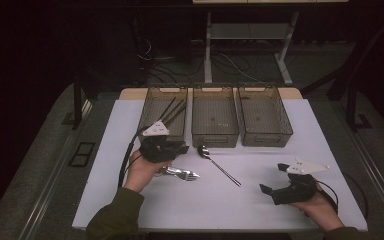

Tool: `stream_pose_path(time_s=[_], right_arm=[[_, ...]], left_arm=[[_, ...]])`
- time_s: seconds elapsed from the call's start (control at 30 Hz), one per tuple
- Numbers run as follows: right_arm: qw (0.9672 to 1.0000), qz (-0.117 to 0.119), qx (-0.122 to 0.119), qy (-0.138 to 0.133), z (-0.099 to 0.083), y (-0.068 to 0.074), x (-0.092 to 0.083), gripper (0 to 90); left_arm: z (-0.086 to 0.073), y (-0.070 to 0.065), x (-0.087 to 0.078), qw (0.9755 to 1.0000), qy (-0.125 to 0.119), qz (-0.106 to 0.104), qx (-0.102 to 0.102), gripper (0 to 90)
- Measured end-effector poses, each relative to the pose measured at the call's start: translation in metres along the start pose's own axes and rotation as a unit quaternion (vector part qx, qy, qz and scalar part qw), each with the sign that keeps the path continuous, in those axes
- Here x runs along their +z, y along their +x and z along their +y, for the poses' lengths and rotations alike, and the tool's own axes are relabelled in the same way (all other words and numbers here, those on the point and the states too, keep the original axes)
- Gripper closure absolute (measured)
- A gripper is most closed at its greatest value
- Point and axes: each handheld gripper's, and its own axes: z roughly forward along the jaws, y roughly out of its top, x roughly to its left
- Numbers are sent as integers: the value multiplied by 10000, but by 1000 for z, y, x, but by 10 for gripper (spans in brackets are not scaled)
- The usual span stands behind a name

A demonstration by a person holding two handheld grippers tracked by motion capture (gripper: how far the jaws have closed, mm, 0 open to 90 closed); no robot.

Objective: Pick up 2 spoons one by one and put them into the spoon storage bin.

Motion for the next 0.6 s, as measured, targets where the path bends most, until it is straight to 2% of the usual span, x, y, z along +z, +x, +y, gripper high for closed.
stream_pose_path(time_s=[0.5, 0.53, 0.6], right_arm=[[10000, 15, -10, 5, 0, 0, -1, 10], [10000, 15, -7, 5, 0, 1, -1, 10], [10000, 16, -5, 3, 0, 1, -1, 10]], left_arm=[[40, 3, 34, 10000, -38, -14, 77, 725], [43, 5, 35, 9998, 0, -24, 177, 724], [48, 5, 40, 9999, -76, 4, 93, 725]])
